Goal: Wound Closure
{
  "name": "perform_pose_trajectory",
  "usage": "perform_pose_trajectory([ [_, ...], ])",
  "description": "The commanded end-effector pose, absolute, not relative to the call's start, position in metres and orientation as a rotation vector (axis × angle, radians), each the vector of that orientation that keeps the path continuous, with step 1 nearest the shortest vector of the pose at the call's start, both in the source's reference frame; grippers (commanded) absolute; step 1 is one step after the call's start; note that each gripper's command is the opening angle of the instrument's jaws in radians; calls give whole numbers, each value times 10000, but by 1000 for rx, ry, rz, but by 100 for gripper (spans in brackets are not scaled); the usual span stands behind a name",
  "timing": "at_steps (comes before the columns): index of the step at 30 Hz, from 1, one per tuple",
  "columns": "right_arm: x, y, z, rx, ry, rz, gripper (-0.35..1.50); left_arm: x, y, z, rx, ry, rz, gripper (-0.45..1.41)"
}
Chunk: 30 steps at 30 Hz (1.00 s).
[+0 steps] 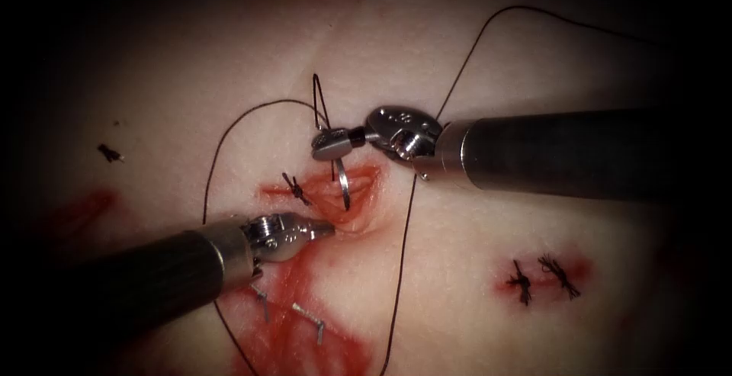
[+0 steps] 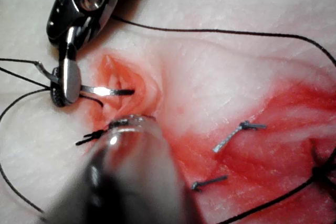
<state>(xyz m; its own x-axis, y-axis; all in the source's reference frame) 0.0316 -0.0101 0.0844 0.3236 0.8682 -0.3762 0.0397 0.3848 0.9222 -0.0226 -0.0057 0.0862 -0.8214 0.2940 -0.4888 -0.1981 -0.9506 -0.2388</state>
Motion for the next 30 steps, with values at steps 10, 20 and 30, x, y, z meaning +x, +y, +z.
perform_pose_trajectory([
  [10,321,-127,842,1185,983,773,-35,-230,-56,868,-787,-260,2763,4],
  [20,331,-154,830,1374,915,955,-35,-230,-55,868,-787,-261,2763,4],
  [30,334,-165,818,1439,949,1079,-35,-228,-56,868,-789,-262,2765,2],
])
